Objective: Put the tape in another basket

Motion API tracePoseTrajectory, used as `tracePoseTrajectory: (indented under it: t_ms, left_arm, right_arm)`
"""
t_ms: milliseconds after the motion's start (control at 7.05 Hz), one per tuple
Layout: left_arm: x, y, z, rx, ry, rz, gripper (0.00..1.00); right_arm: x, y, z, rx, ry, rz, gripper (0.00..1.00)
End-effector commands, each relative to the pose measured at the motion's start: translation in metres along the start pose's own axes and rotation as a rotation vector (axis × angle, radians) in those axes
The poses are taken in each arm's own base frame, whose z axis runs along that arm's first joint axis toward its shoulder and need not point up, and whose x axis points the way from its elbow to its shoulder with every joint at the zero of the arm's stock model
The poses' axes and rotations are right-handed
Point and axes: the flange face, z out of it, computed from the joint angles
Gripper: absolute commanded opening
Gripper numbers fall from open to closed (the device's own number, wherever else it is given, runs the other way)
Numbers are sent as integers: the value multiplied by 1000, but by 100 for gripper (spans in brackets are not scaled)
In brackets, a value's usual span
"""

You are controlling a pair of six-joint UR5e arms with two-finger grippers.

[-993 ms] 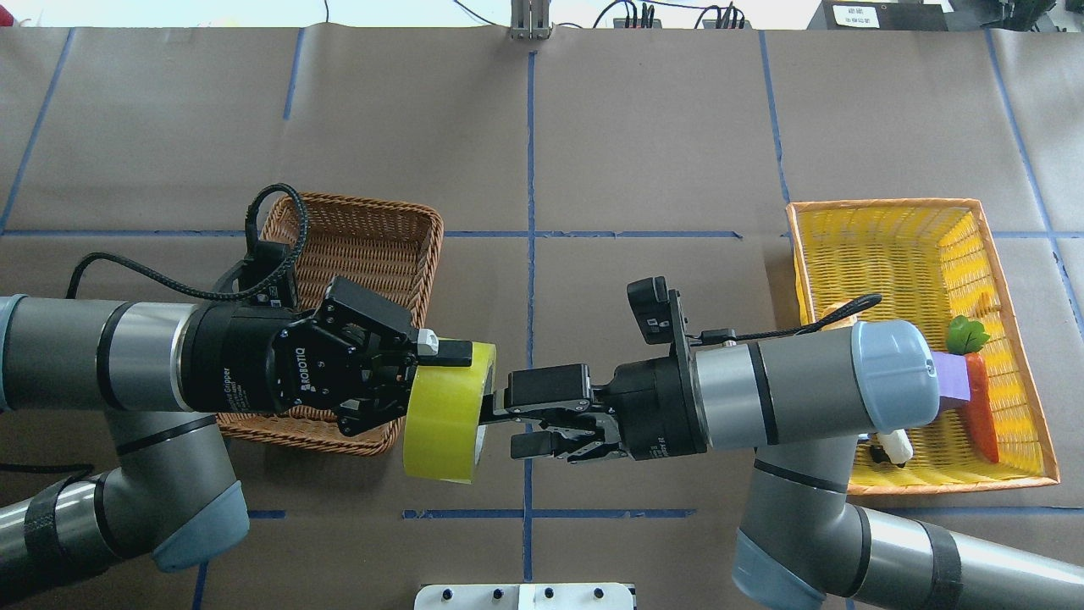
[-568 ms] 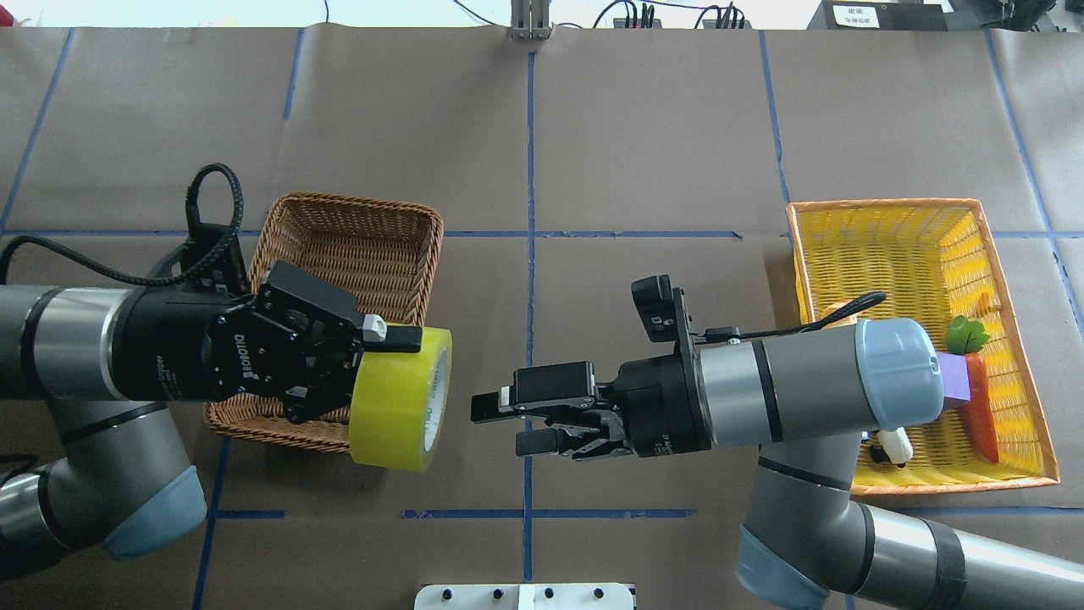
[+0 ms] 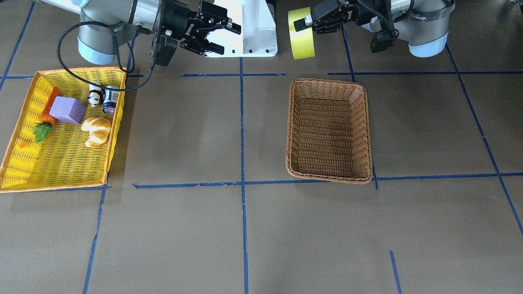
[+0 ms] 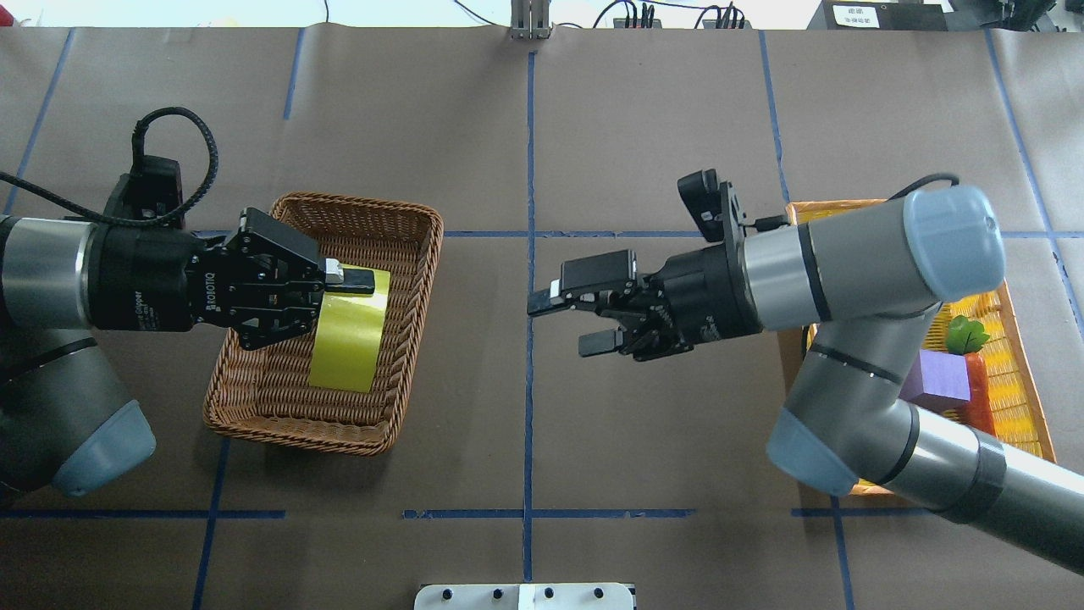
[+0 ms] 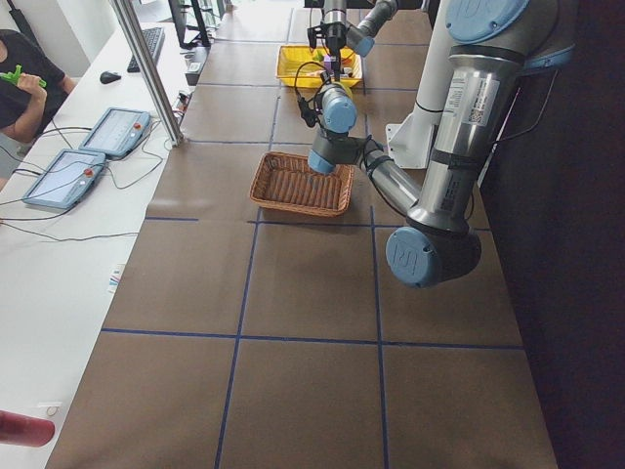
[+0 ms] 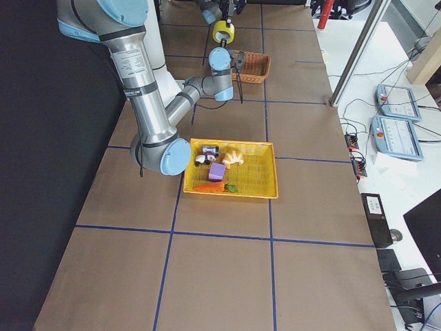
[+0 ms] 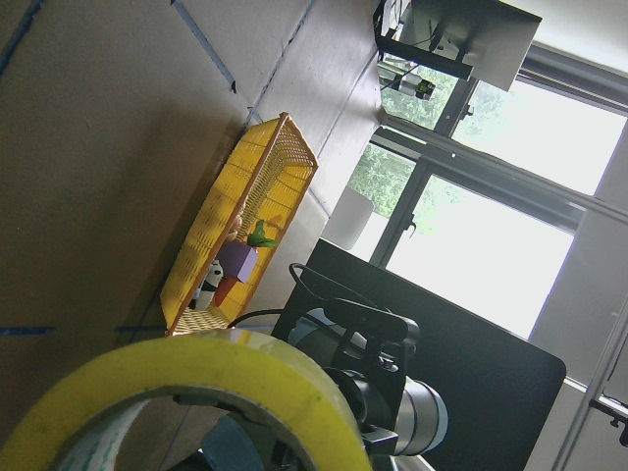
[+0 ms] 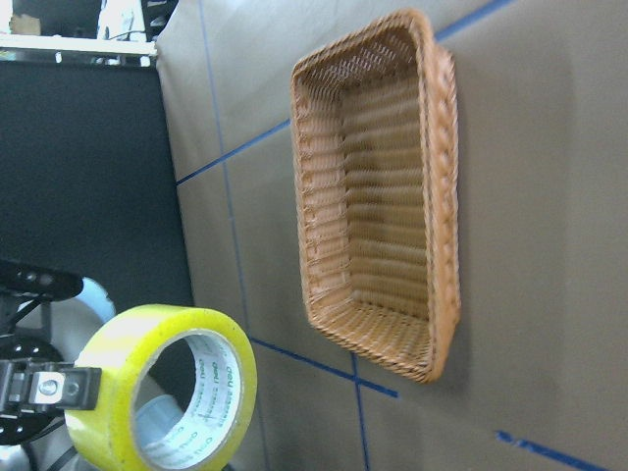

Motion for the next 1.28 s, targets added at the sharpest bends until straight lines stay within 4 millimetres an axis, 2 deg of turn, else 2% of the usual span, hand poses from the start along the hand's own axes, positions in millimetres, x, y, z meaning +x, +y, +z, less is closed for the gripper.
tracePoseTrajectory:
  t_ms: [0,284,426,568,709,851,993,1135]
  left_arm:
    - [-8,-18,19,86,-211,142,3]
    - [-22,-34,33,130,-425,259,3]
    - [-32,-46,38,139,-536,317,3]
    - [-47,-54,46,164,-638,384,3]
    - [-74,-45,79,165,-731,465,3]
    - [-82,-44,109,196,-821,515,3]
    - [-89,-51,118,175,-923,558,3]
    - [-94,-58,117,170,-999,629,3]
  right_arm:
    - [-2,-66,-49,103,208,-55,100]
    - [9,-106,-75,171,397,-161,100]
    - [17,-117,-79,208,525,-196,100]
    - [25,-122,-91,231,680,-170,100]
    - [30,-131,-110,201,768,-245,100]
    - [43,-142,-135,168,832,-326,100]
    - [64,-143,-157,141,864,-366,100]
    - [83,-141,-176,125,888,-378,100]
